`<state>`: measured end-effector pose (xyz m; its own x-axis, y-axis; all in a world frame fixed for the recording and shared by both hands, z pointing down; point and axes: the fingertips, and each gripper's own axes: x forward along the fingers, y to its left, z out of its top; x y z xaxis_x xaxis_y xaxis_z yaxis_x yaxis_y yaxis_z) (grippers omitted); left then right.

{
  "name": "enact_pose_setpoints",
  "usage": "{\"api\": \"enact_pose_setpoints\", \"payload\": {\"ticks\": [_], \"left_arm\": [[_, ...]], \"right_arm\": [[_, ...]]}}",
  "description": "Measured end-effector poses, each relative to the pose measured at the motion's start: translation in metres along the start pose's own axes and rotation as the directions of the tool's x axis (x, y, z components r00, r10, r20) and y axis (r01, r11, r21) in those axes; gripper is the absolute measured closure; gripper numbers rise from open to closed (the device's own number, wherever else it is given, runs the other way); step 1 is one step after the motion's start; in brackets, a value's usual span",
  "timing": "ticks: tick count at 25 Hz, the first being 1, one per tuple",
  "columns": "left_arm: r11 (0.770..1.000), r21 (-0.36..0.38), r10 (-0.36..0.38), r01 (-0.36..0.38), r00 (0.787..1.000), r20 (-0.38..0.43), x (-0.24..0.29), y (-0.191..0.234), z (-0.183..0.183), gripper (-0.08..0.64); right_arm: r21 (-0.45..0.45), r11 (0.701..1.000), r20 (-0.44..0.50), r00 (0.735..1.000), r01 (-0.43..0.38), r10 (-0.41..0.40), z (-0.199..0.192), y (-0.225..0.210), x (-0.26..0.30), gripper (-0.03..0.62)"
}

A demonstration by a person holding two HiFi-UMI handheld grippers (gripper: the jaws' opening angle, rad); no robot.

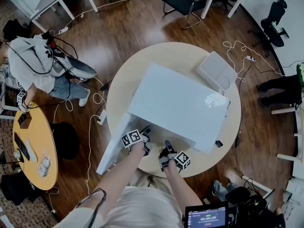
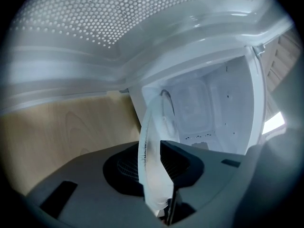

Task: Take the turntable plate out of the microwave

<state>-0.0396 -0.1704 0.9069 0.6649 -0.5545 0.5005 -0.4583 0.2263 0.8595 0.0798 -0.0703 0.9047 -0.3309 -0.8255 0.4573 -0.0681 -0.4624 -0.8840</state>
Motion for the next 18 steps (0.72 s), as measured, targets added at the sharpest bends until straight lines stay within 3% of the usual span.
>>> {"api": "enact_pose_setpoints", "payload": {"ticks": [6,13,18], "left_arm": [[0.997,-0.043,-0.057,0.058,0.998,0.007,-0.004,0.000,-0.006,0.469],[0.984,-0.076,-0.157,0.158,0.987,0.030,-0.012,-0.011,-0.008,0.503],[0.975,-0.086,-0.203,0.206,0.979,0.033,-0.016,-0.019,-0.009,0.514]], "right_arm": [[-0.010,1.000,0.001,1.000,-0.006,0.006,0.003,-0.002,-0.002,0.563],[-0.167,0.985,0.038,0.999,-0.030,0.037,0.024,0.009,-0.006,0.560],[-0.177,0.983,0.045,0.997,-0.048,0.057,0.045,0.016,0.000,0.491]]}}
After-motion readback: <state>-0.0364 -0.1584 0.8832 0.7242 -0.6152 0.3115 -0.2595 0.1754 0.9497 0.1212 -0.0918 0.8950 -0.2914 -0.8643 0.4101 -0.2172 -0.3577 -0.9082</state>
